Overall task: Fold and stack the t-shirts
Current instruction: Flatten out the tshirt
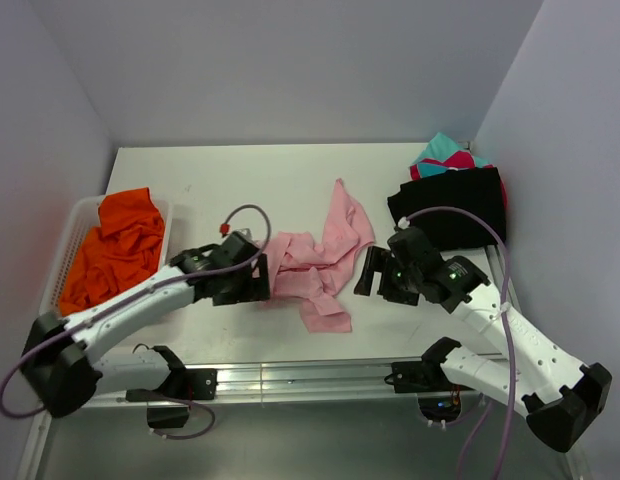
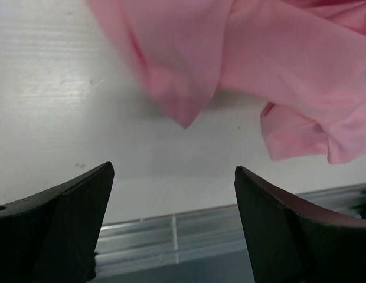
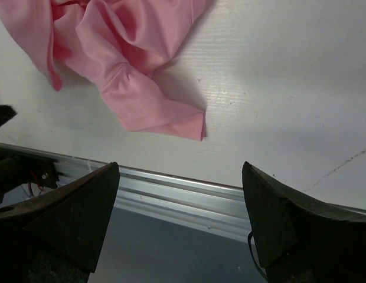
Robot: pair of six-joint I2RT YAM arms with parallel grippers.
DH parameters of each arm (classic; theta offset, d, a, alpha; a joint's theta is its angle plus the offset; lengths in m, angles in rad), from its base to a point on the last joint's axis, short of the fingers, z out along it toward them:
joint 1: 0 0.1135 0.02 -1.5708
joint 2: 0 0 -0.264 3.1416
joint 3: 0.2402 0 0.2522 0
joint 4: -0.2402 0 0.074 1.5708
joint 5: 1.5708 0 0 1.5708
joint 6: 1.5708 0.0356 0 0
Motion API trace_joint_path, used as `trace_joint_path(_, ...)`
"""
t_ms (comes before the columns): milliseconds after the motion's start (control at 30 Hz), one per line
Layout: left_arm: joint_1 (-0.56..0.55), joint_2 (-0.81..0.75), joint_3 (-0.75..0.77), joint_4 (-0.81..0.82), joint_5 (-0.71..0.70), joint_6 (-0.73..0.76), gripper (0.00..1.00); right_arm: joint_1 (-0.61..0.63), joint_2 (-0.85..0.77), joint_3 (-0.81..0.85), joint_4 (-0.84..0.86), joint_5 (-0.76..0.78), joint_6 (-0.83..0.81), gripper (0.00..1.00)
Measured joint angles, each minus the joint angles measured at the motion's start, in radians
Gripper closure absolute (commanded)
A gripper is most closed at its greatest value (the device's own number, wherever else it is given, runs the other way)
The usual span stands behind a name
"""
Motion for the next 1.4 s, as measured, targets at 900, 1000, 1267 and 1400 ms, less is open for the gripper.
trace_joint_path(900, -0.284, 0.471, 0.089, 0.114, -0.428, -0.211, 0.15, 0.0, 0.013, 0.038, -0.049, 0.048, -0.097, 0.07)
trace_joint_path(1000, -0.297, 0.496, 0.129, 0.106, -0.452, -0.219, 0.19, 0.0, 0.013, 0.039, -0.05, 0.053, -0.103, 0.07)
trace_joint_path(1267, -0.302, 0.581, 0.16, 0.1, -0.485, -0.236, 0.26, -0.003, -0.006, 0.039, -0.055, 0.059, -0.119, 0.07)
trace_joint_path(1400, -0.304, 0.59, 0.163, 0.103, -0.499, -0.253, 0.46, -0.005, -0.011, 0.037, -0.061, 0.061, -0.124, 0.07)
